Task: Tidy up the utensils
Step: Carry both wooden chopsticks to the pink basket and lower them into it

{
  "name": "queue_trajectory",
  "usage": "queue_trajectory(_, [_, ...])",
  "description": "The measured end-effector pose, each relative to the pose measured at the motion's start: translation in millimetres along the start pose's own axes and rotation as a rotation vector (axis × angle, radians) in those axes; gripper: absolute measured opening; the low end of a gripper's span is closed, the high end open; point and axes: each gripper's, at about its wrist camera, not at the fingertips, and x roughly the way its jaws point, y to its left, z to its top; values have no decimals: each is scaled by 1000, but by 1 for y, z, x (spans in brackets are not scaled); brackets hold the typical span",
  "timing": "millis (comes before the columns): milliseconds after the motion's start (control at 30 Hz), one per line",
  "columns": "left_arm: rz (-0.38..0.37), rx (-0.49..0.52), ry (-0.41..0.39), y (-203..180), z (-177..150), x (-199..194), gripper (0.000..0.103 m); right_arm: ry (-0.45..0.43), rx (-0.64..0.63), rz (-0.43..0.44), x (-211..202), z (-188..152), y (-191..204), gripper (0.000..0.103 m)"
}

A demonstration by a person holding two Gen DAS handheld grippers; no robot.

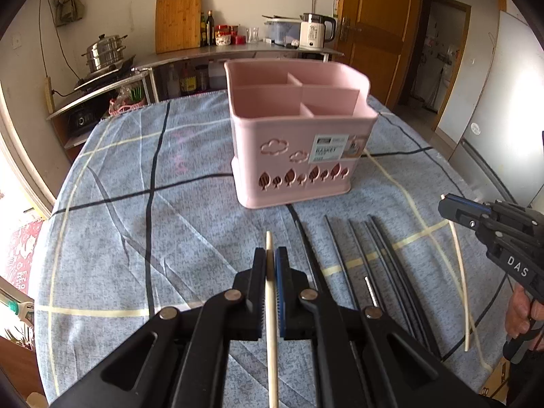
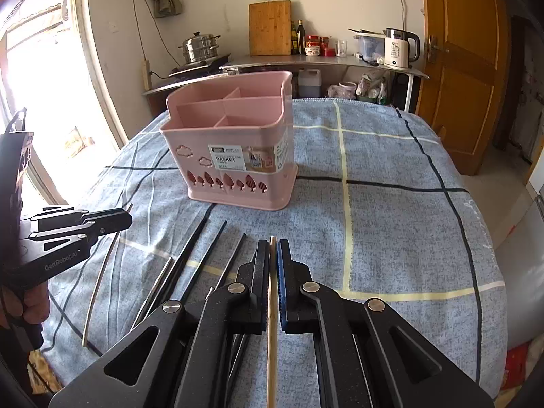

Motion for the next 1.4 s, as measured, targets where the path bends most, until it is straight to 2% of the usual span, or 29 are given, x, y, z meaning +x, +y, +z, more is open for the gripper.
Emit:
queue_trajectory(233, [-20,2,-101,3,18,-47,6,-66,-1,31,-29,15,1,4])
queue_trajectory(433, [-31,2,-145,1,27,-71,6,-116,-9,40,-52,26,0,4])
queue_trajectory(733, [-38,30,-179,-5,44,-88,6,-188,-46,52,-81,51,4,4])
queue_trajectory(1000, [-53,24,-199,2,97,-92,6,-260,-80,72,-92,97,16,4])
queue_trajectory(1133, [-66,5,-234,8,128,-96,6,-301,-65,109,-87,129,20,4])
queue_trajectory(1400, [-61,-32,-303,23,175,-95,6,-395,0,124,-75,182,22,4])
